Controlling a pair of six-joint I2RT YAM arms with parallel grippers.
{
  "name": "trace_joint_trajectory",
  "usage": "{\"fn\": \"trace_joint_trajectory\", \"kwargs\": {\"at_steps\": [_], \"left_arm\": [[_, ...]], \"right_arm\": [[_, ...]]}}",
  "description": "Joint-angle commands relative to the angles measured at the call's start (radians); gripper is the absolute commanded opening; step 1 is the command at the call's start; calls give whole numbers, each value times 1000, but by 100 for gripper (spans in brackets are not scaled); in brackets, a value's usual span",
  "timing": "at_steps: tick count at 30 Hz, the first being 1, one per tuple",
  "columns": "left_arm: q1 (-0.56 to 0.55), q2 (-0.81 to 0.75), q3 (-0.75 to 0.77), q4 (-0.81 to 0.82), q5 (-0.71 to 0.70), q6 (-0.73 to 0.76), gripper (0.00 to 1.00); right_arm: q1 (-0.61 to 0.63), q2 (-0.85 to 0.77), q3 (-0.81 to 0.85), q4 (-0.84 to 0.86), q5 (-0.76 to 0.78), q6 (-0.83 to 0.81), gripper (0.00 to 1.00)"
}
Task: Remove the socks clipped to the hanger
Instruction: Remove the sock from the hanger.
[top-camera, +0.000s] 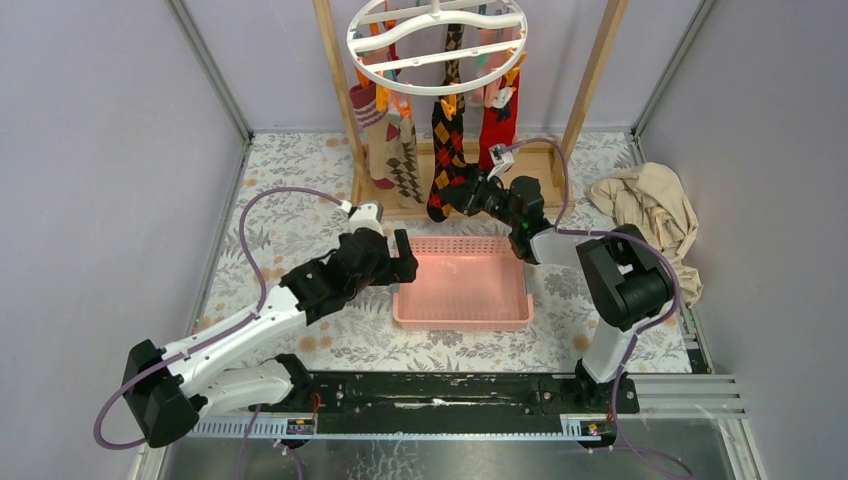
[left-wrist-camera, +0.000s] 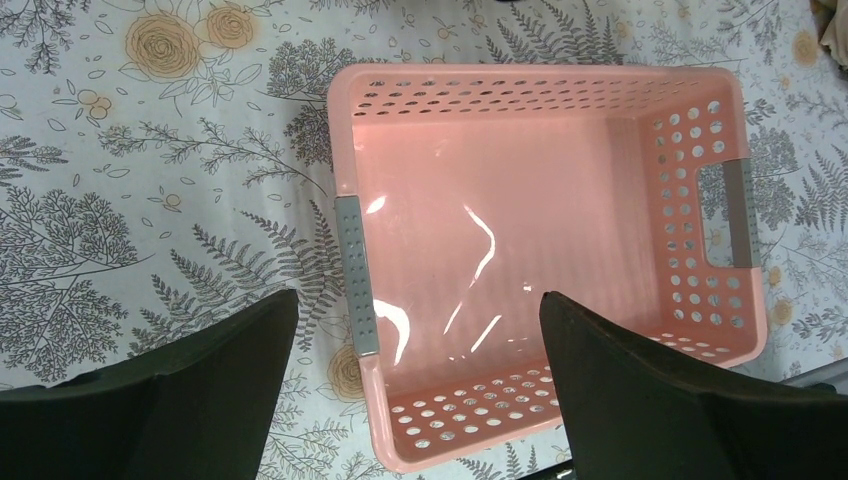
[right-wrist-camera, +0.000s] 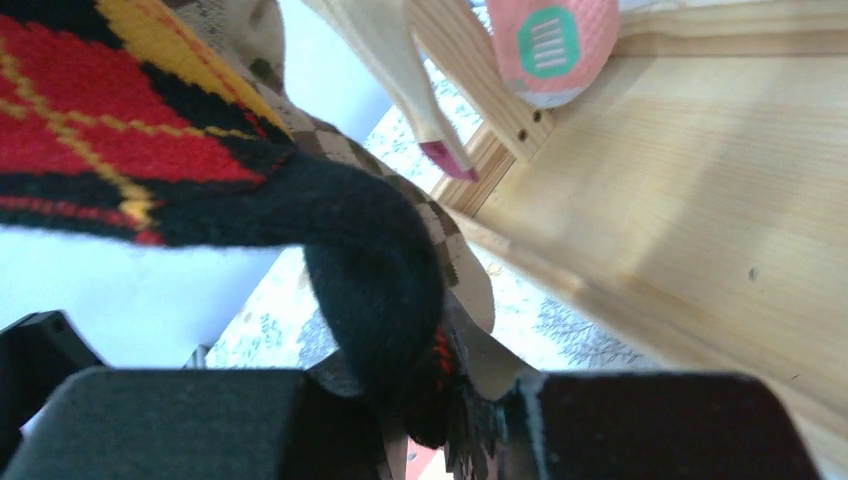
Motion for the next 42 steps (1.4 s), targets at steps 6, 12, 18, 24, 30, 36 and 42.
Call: {"fn": "trace_joint_trajectory", "kwargs": {"at_steps": [6,12,18,24,30,36,42], "left_arm": [[8,50,112,68,23,65,98],[8,83,175,67,59,89,98],[8,131,230,57,60,124,98],[8,78,228,93,104,136,98],[10,34,180,147,142,141,98],[11,39,134,219,186,141,98],[11,65,100,272,210,140,98]], "right_arm": [[3,-193,-78,-71,-111,50,21],[3,-280,-97,-192,-151,61,23],[3,-337,-64,-305,-229,62,24],[3,-376,-46,-360,-295,95,24],[3,-395,-48,-337,-364,163,24],[3,-406,-73,-216,-412,274,25],[3,-388,-84,-37,-442,440,25]]}}
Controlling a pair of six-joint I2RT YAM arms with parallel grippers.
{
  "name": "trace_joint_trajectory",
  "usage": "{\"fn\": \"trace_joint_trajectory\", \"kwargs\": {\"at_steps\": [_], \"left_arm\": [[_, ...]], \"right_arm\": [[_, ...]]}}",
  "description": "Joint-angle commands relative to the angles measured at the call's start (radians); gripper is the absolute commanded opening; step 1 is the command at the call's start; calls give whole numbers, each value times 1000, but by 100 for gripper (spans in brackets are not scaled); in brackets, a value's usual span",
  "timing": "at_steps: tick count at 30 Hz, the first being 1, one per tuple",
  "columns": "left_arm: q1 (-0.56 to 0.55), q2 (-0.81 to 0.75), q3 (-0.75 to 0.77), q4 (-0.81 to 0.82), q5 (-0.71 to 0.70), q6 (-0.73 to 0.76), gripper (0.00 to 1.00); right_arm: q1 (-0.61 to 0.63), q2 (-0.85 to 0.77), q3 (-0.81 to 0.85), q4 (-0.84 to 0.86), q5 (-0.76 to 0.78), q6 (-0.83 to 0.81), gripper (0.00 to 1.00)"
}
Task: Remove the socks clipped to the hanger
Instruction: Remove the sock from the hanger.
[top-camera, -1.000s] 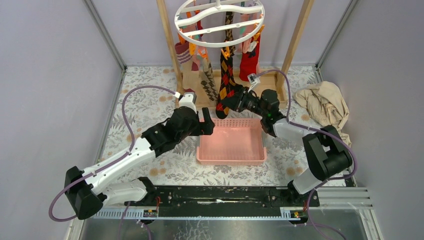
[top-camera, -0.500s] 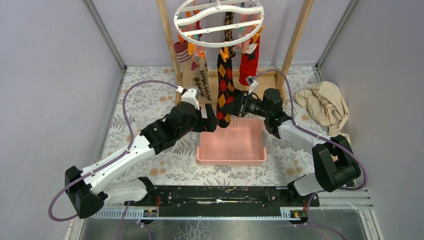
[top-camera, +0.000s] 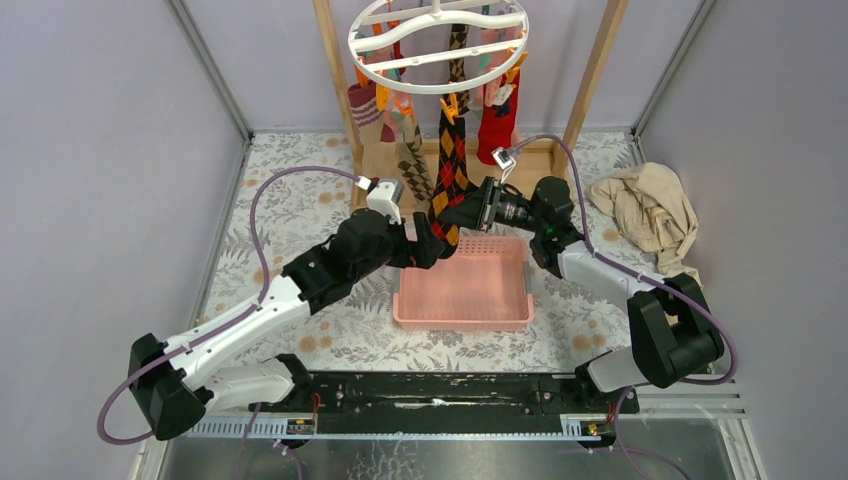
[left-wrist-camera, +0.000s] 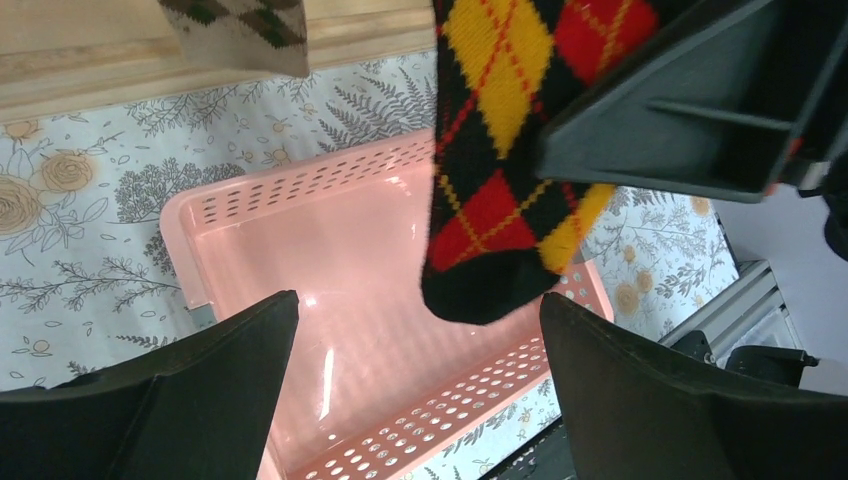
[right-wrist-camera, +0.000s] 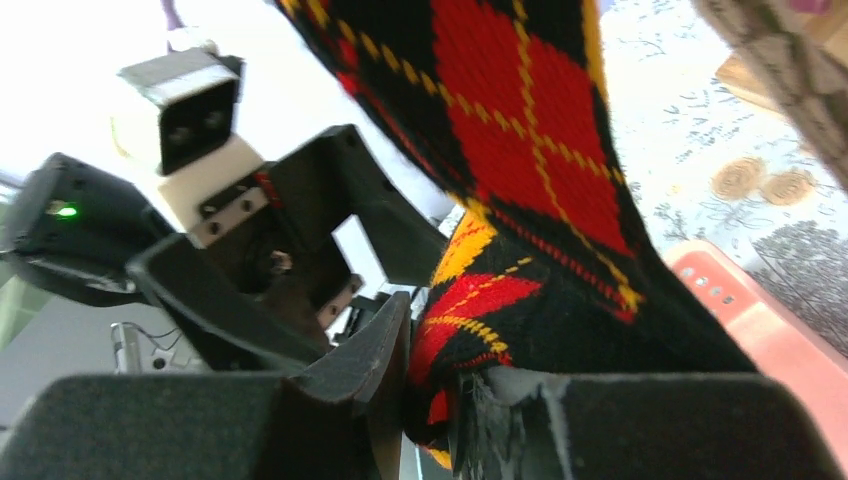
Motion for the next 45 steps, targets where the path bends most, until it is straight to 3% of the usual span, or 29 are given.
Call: {"fn": "trace_joint_trajectory", "kwargs": {"at_steps": [1,11,19,24,29,32,34,36,39,45], "left_arm": [[7,4,-37,120,34,18,98],[7,-11,-105,285,80,7,98],[7,-6,-134,415,132,6,97],[7,-12,-140,429,165,15,71],[7,-6,-145,431,174,17,54],[7,-3,-144,438,185,18,37],[7,2,-136,431,191,20,20],[7,8,-120,409,195,29,9],[5,4,-95,368,191,40,6],[7,-28,-63,299,161,56,6]], "right_arm": [[3,-16,9,211,-59,156,25],[3,55,-2,431,-80,329,26],[3,91,-13,487,-95,365,25],[3,105,-16,503,-90,369,25],[3,127,-13,560,-90,412,25],[3,136,-12,576,-95,424,26],[3,138,-17,569,-97,421,26],[4,133,-21,538,-99,405,29],[3,98,-25,391,-94,306,39],[3,-69,45,-325,110,-175,62]]}}
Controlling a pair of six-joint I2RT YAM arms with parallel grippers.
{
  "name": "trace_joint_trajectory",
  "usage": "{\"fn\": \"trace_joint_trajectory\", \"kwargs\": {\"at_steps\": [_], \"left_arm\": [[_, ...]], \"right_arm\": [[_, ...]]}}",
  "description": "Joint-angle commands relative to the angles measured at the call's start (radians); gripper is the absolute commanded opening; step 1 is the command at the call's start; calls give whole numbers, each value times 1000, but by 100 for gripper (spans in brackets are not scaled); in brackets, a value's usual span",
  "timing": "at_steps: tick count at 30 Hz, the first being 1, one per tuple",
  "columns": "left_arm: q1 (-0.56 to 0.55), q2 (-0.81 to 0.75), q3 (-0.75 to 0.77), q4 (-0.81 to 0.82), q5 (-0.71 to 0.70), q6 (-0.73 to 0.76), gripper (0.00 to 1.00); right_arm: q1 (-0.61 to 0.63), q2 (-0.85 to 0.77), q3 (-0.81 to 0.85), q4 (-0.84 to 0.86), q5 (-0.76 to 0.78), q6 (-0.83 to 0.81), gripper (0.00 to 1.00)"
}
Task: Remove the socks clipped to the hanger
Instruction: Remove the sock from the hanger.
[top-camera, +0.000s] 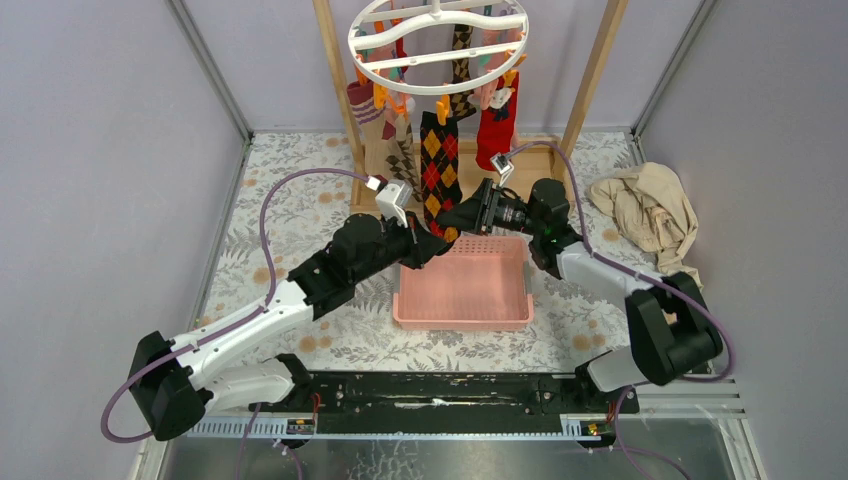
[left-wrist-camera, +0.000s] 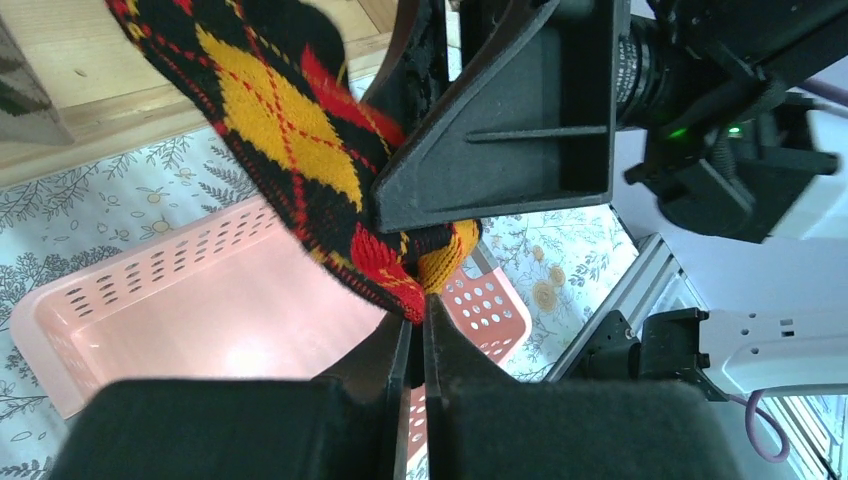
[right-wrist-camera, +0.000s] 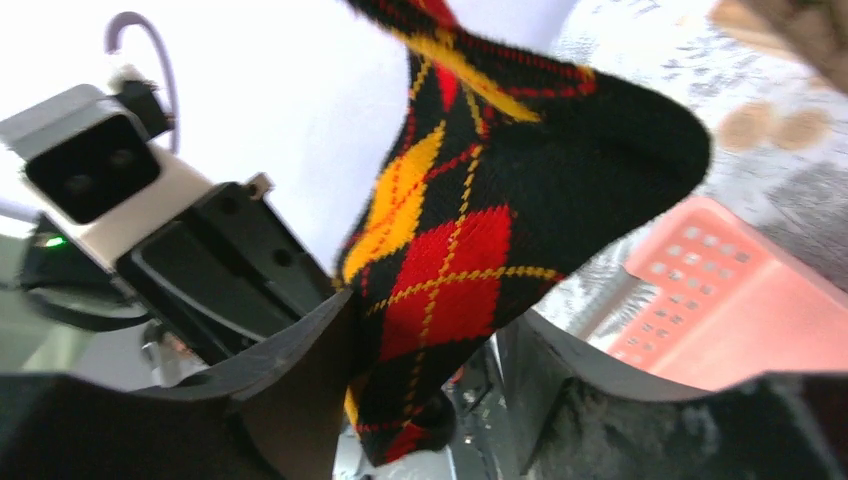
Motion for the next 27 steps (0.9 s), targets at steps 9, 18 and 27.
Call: {"fn": "trace_joint_trajectory", "kwargs": {"at_steps": [9,18,27], "left_arm": [[7,-82,93,-131,-35,44,6],[9,-100,196,-287,-26,43,8],[15,-91,241,-364,-14,38,9]], "right_arm": [[3,-303,152,-758,354,-600,70],[3,-340,294,-735,434,-724,71],[6,-224,487,-652,482,-760,68]]}}
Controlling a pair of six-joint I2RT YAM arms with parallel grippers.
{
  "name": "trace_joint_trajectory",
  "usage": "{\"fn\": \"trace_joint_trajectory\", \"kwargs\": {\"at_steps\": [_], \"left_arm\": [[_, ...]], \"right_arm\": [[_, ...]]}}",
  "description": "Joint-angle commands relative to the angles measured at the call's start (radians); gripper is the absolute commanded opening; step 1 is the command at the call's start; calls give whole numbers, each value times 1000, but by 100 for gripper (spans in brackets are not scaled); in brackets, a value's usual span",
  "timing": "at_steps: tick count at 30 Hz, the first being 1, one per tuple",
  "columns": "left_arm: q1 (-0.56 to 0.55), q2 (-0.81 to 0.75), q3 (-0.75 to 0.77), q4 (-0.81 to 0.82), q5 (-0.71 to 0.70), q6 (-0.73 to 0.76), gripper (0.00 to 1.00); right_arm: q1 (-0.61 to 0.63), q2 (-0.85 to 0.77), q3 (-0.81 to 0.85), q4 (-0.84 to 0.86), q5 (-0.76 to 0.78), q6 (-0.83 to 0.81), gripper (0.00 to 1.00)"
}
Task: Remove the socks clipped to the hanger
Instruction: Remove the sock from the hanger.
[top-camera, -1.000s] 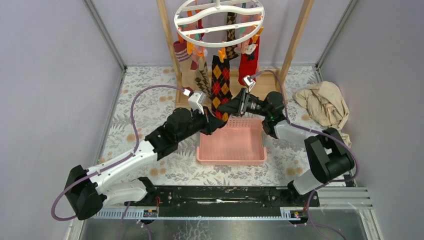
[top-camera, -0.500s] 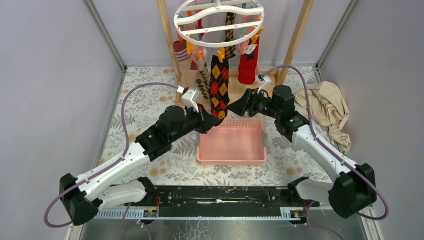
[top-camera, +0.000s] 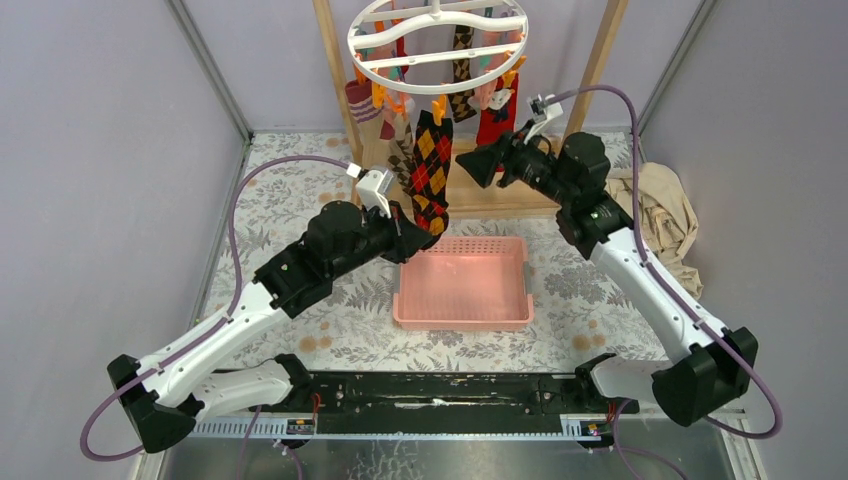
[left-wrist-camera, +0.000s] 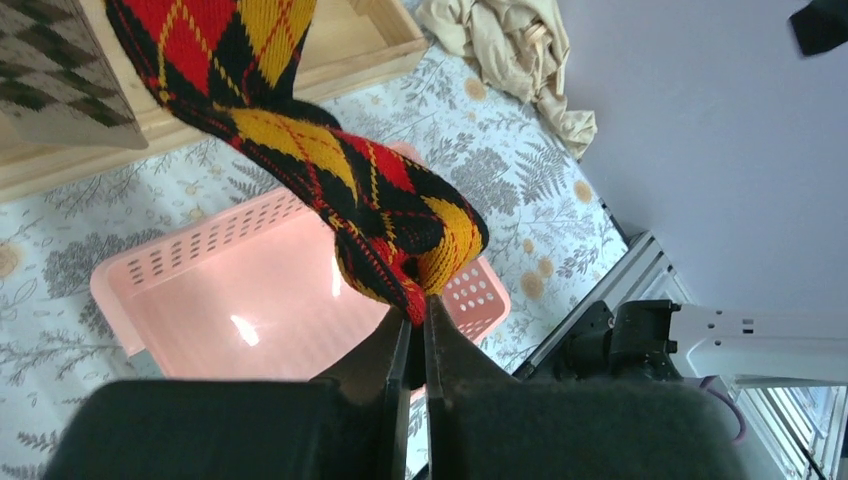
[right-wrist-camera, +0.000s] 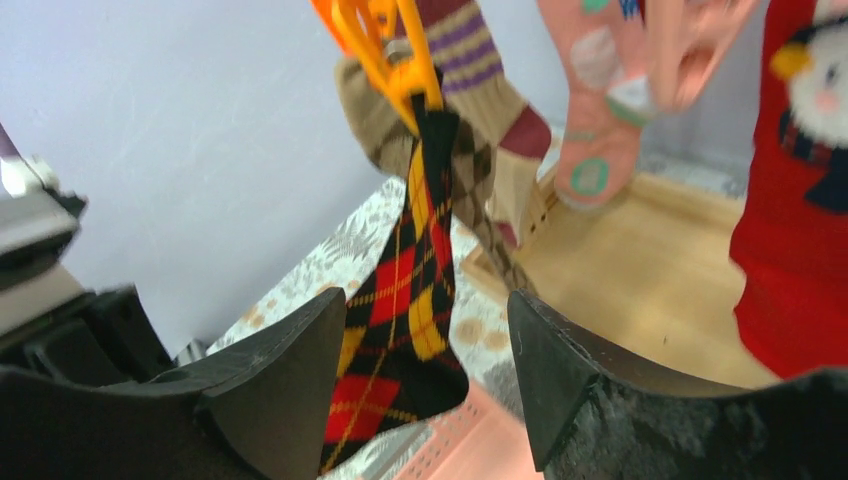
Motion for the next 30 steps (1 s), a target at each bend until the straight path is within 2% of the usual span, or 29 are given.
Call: {"fn": "trace_joint_trajectory", "kwargs": {"at_steps": [1,12,30], "left_arm": [[14,-1,30,-42,9,13,9],[17,18,64,-50,39,14,10],[23,45,79,-57,45,25,10]], "right_arm": [[9,62,126,83,50,-54,67],[23,190,278,96,92,-115,67],[101,287,427,71,139,-179,67]]}}
